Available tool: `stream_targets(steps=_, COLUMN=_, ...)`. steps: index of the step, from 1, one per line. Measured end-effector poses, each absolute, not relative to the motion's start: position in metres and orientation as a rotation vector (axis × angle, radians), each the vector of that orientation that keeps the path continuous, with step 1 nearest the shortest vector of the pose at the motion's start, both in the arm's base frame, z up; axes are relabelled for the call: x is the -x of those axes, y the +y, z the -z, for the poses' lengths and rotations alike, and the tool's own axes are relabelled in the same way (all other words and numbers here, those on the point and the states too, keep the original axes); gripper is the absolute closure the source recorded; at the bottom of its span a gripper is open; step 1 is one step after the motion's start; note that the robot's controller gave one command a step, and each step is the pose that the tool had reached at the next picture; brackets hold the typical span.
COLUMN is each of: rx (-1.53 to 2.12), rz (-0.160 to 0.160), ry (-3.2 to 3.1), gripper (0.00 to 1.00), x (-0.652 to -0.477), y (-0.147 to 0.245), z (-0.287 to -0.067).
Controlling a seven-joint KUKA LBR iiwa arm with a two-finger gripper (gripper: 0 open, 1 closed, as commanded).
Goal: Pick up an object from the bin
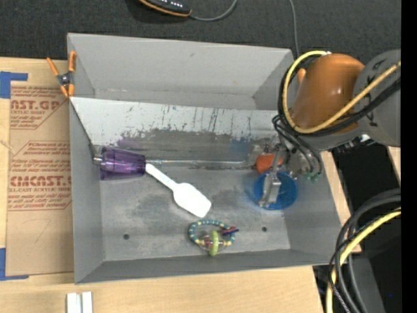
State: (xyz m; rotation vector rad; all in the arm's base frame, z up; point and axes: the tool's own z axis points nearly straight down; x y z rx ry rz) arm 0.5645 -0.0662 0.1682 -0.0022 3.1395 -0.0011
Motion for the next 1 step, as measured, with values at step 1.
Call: stream_targets(steps=1, rx=0.002, rz=0.001, ry=3.140, gripper=1.00, x=-0.5645, y=-0.0662, z=-0.1682)
